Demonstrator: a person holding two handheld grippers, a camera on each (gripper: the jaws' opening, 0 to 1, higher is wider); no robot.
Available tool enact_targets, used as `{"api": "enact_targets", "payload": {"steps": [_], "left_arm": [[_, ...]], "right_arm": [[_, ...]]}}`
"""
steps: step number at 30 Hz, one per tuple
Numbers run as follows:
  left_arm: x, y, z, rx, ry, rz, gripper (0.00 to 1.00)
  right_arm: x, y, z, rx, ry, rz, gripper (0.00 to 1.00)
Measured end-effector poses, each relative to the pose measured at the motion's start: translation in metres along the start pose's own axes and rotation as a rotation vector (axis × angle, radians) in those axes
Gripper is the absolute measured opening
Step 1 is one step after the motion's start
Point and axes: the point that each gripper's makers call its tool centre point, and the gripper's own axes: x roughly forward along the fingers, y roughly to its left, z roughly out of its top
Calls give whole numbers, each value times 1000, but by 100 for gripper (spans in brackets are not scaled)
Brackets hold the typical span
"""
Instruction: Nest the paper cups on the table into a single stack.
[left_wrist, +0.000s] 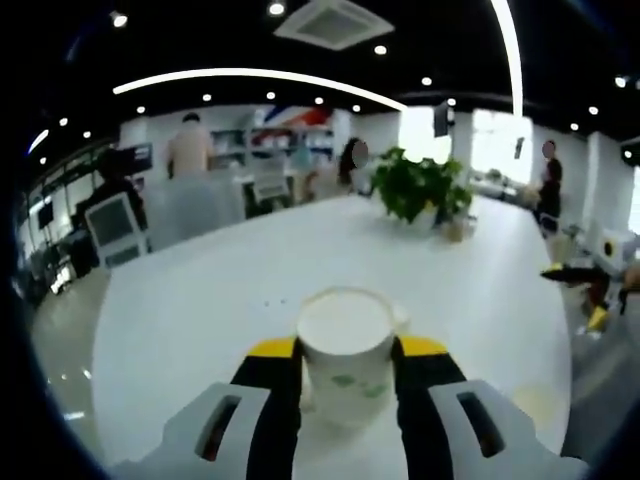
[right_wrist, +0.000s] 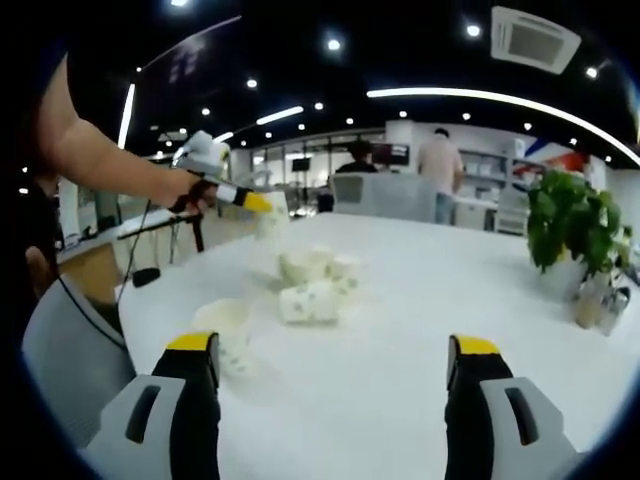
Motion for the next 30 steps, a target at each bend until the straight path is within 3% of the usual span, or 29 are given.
{"api": "enact_targets", "payload": {"steps": [16, 30], "left_arm": [[5, -29, 24, 83, 7, -92, 34], [4, -60, 34, 119, 4, -171, 35]], "right_arm": [[4, -1, 7, -26, -7, 12, 96], [8, 3, 14, -45, -10, 36, 96]]}}
